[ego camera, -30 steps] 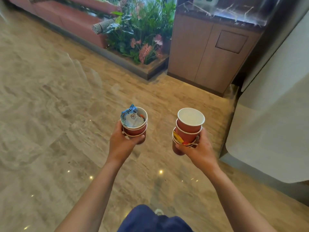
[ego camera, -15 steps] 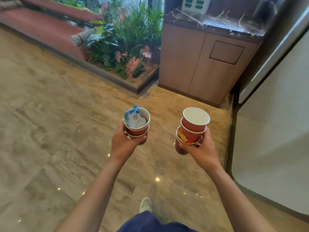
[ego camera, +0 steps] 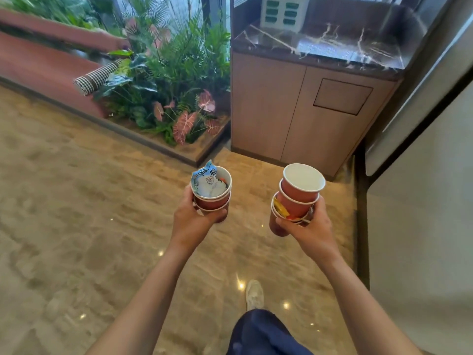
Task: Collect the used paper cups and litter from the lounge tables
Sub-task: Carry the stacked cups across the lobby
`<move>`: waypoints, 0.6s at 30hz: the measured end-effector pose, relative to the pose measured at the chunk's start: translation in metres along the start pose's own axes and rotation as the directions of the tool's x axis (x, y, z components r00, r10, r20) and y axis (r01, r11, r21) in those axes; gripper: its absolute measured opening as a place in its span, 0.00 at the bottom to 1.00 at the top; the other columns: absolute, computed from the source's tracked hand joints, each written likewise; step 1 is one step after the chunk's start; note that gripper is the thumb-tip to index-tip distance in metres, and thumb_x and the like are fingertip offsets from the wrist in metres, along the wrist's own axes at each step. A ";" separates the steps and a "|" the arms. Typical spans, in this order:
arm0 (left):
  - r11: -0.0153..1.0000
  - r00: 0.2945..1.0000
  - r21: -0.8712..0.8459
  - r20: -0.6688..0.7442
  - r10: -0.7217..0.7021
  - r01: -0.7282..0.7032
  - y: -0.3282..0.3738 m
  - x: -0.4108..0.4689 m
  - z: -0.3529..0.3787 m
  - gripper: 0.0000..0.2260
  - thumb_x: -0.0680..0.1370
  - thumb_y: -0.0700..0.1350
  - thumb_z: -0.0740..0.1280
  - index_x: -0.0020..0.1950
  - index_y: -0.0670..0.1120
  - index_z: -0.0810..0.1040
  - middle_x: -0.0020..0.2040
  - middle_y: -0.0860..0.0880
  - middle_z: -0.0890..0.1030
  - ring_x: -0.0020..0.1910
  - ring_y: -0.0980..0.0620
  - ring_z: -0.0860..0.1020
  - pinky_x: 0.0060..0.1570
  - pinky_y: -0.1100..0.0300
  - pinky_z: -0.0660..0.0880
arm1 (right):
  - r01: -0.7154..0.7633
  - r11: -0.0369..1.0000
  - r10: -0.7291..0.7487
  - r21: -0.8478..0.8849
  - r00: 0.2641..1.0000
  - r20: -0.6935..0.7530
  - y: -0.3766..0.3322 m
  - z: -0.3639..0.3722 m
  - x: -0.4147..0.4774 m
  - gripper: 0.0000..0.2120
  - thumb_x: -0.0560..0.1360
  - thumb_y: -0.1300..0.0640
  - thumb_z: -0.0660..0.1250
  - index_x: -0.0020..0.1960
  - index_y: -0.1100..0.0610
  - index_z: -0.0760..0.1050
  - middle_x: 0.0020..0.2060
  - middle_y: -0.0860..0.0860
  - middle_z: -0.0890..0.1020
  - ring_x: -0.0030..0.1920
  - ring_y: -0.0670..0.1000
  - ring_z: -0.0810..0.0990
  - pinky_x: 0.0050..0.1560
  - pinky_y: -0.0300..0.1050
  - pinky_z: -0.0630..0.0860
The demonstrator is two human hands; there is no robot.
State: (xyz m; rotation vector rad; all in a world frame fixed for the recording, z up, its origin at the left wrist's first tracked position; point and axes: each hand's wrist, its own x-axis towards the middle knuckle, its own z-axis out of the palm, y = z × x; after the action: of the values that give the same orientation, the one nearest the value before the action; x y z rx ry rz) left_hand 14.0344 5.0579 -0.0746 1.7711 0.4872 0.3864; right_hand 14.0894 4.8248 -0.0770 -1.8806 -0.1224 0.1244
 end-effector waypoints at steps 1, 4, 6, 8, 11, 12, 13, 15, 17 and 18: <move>1.000 1.000 -0.001 -0.002 0.000 0.000 0.001 0.017 0.007 0.31 0.63 0.35 0.79 0.57 0.57 0.71 0.49 0.62 0.79 0.49 0.62 0.77 0.49 0.69 0.74 | -0.003 1.000 0.003 0.004 1.000 -0.001 0.001 0.000 0.018 0.37 0.64 0.60 0.78 0.66 0.49 0.63 0.53 0.37 0.74 0.53 0.37 0.75 0.48 0.33 0.74; 1.000 1.000 0.011 -0.008 0.003 -0.003 0.007 0.068 0.030 0.32 0.63 0.36 0.79 0.60 0.56 0.70 0.50 0.62 0.79 0.50 0.62 0.77 0.50 0.65 0.74 | -0.007 1.000 0.007 0.005 1.000 -0.013 0.001 -0.004 0.071 0.37 0.63 0.60 0.79 0.67 0.50 0.64 0.53 0.37 0.75 0.54 0.38 0.76 0.49 0.35 0.74; 1.000 1.000 0.010 0.004 0.002 -0.002 0.011 0.092 0.042 0.32 0.63 0.37 0.80 0.61 0.56 0.70 0.50 0.61 0.79 0.50 0.61 0.78 0.49 0.66 0.74 | -0.004 1.000 0.004 0.007 1.000 -0.010 -0.003 -0.006 0.096 0.36 0.63 0.60 0.79 0.65 0.49 0.64 0.53 0.36 0.75 0.54 0.37 0.76 0.49 0.33 0.74; 1.000 1.000 -0.005 0.005 0.003 -0.003 0.017 0.127 0.059 0.32 0.64 0.36 0.79 0.60 0.56 0.70 0.51 0.61 0.78 0.50 0.62 0.77 0.47 0.71 0.74 | -0.004 1.000 0.004 0.001 1.000 -0.010 -0.007 -0.010 0.134 0.36 0.63 0.60 0.79 0.64 0.48 0.64 0.52 0.35 0.74 0.52 0.35 0.75 0.48 0.32 0.73; 0.999 1.000 -0.037 0.001 0.031 -0.031 0.026 0.178 0.084 0.32 0.64 0.34 0.79 0.61 0.54 0.70 0.52 0.60 0.79 0.50 0.63 0.77 0.45 0.74 0.73 | 0.013 1.000 -0.014 -0.009 1.000 -0.006 -0.014 -0.015 0.191 0.36 0.63 0.61 0.79 0.64 0.48 0.64 0.52 0.36 0.74 0.51 0.34 0.75 0.48 0.33 0.74; 0.998 0.999 -0.045 0.004 0.039 -0.039 0.028 0.190 0.089 0.33 0.64 0.34 0.79 0.61 0.54 0.70 0.52 0.60 0.78 0.50 0.64 0.77 0.46 0.74 0.73 | 0.017 1.000 -0.017 -0.009 1.000 -0.001 -0.016 -0.016 0.205 0.37 0.63 0.61 0.79 0.65 0.49 0.64 0.53 0.37 0.74 0.52 0.35 0.75 0.48 0.32 0.74; 0.998 0.999 -0.042 0.008 0.042 -0.042 0.029 0.204 0.095 0.33 0.63 0.34 0.79 0.62 0.54 0.70 0.52 0.60 0.78 0.51 0.63 0.77 0.48 0.72 0.73 | 0.019 1.000 -0.019 -0.013 1.000 -0.001 -0.017 -0.016 0.221 0.37 0.63 0.61 0.79 0.66 0.50 0.64 0.54 0.39 0.75 0.53 0.37 0.75 0.48 0.32 0.74; 0.998 0.999 -0.034 0.016 0.044 -0.043 0.029 0.232 0.104 0.33 0.63 0.35 0.79 0.62 0.53 0.70 0.54 0.58 0.79 0.54 0.58 0.78 0.54 0.65 0.75 | 0.021 0.999 -0.021 -0.030 1.000 -0.009 -0.019 -0.015 0.248 0.37 0.63 0.60 0.79 0.66 0.52 0.64 0.55 0.42 0.75 0.53 0.41 0.76 0.47 0.31 0.74; 0.998 0.999 -0.038 0.022 0.045 -0.044 0.028 0.261 0.115 0.34 0.63 0.35 0.80 0.62 0.53 0.70 0.55 0.56 0.79 0.56 0.54 0.78 0.57 0.57 0.75 | 0.023 0.999 -0.023 -0.037 1.000 -0.015 -0.019 -0.013 0.276 0.37 0.64 0.60 0.79 0.66 0.52 0.64 0.56 0.44 0.76 0.55 0.43 0.76 0.47 0.30 0.74; 0.998 0.999 -0.049 0.025 0.042 -0.041 0.028 0.275 0.119 0.34 0.62 0.35 0.80 0.62 0.52 0.70 0.55 0.55 0.79 0.57 0.53 0.78 0.58 0.55 0.76 | 0.020 0.999 -0.020 -0.035 1.000 -0.019 -0.019 -0.012 0.288 0.36 0.64 0.60 0.79 0.66 0.52 0.64 0.56 0.44 0.76 0.55 0.44 0.76 0.47 0.30 0.74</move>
State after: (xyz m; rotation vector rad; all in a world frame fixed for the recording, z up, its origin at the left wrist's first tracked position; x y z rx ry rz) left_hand 14.3333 5.0952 -0.0751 1.7393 0.4202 0.4009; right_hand 14.3758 4.8619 -0.0626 -1.9141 -0.1305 0.0904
